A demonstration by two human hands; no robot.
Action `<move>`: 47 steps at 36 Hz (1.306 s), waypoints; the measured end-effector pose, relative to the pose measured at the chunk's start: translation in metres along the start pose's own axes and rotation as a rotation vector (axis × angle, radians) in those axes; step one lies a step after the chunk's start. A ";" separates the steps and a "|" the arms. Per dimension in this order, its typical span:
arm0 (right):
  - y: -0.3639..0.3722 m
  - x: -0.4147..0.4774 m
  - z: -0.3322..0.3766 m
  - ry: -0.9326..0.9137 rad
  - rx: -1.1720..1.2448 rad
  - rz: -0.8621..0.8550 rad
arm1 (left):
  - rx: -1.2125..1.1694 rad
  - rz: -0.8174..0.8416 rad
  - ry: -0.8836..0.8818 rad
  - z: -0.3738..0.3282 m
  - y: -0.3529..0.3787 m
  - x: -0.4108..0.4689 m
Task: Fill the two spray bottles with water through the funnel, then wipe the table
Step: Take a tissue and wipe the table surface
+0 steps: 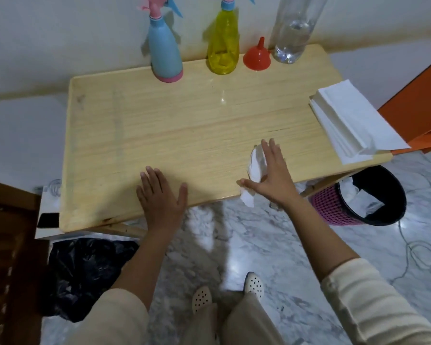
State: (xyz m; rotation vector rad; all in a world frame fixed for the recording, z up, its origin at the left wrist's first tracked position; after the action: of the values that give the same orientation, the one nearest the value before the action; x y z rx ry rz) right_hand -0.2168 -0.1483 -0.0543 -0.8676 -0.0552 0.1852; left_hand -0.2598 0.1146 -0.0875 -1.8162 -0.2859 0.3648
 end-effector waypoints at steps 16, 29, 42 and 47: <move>-0.001 -0.003 -0.002 -0.136 -0.223 0.140 | -0.032 -0.016 0.011 0.000 -0.001 -0.002; 0.002 -0.025 0.013 -0.026 -0.032 -0.105 | -0.099 0.016 0.069 -0.003 -0.006 -0.004; -0.068 -0.100 -0.057 0.229 0.139 -0.314 | -0.327 0.152 0.318 -0.131 0.010 -0.072; -0.127 -0.146 -0.130 0.377 0.147 -0.397 | -0.288 0.322 0.566 -0.240 0.043 -0.120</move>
State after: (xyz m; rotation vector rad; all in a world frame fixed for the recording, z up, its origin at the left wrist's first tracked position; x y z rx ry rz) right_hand -0.3270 -0.3535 -0.0381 -0.7165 0.1371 -0.3428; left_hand -0.2766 -0.1546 -0.0573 -2.1678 0.3697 0.0162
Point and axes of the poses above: each hand's wrist, its own x-axis towards the middle knuckle, its own y-axis out of the palm, z = x × y, the point moved 6 cm from there along x, towards the middle knuckle, and after that the axes turned 8 degrees about -y, right-handed, at the moved point
